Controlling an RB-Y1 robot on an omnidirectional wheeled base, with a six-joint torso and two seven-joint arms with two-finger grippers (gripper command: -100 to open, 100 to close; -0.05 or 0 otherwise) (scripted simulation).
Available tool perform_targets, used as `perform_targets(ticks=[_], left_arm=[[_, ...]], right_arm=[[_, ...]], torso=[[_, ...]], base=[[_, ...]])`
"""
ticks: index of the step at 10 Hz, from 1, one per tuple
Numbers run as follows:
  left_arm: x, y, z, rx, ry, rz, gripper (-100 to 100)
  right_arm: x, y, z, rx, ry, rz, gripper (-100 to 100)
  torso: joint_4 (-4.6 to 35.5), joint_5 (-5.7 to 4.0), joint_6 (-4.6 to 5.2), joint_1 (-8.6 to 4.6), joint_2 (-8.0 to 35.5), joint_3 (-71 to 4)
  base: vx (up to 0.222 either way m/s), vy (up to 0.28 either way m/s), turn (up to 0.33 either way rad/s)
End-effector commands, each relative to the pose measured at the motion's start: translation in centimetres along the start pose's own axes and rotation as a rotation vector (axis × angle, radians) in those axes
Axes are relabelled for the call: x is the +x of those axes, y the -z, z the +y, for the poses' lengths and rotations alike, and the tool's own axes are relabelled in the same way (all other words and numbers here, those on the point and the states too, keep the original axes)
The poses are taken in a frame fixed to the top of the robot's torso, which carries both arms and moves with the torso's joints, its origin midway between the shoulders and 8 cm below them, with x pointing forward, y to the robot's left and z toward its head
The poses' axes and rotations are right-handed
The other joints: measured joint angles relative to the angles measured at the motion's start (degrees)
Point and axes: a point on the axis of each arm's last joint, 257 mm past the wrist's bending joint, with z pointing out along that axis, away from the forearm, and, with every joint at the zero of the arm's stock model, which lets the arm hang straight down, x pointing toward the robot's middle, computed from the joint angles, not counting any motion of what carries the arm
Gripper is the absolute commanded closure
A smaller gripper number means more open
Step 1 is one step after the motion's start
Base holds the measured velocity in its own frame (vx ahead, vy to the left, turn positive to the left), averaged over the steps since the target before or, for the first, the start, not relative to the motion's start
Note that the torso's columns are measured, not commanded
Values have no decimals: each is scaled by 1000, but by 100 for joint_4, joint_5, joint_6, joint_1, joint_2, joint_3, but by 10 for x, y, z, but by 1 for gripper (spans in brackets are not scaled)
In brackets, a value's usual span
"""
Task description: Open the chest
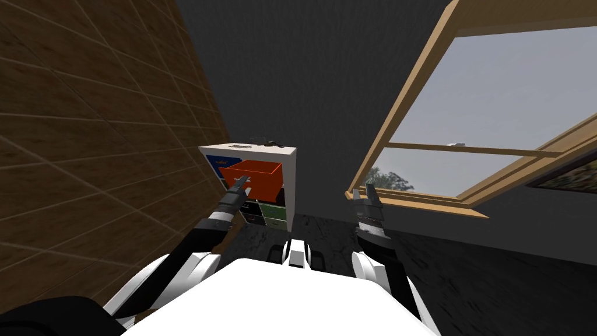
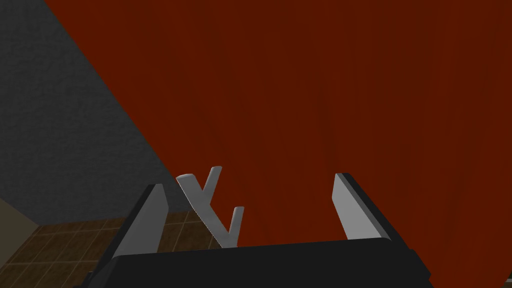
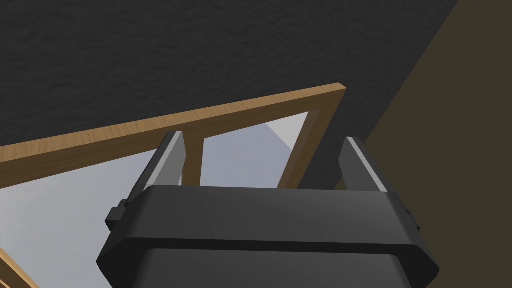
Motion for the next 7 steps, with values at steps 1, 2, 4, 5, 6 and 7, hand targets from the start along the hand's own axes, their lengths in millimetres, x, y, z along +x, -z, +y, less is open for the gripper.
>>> perform_targets(ticks=[1,2,4,5,6,7], left_arm=[[-19,15,2,-1,6,-11,-100],[-20,21,3,-3,1,-11,-100],[-32,32,2,-1,6,-9,-100],[-39,37,-1,6,6,-18,-100],[-40,42,-1,6,1,-18,-100],[-40,47,0,5,-3,-17,-100]], right_arm=[[0,0,0,0,0,0,0],[0,0,0,0,0,0,0],[0,0,0,0,0,0,0],[0,0,0,0,0,0,0],[0,0,0,0,0,0,0],[0,0,0,0,0,0,0]], torso=[[-4,-3,-1,-13,-18,-10],[-7,-7,-1,-21,-27,-17],[-1,-1,0,-3,-6,-4],[-4,-4,0,-16,-21,-11],[-7,-6,-1,-17,-26,-16],[-3,-3,0,-7,-11,-8]], base=[[78,-58,6],[50,-30,4],[49,-27,-1],[97,-50,6],[48,-21,3],[9,-5,-2]])
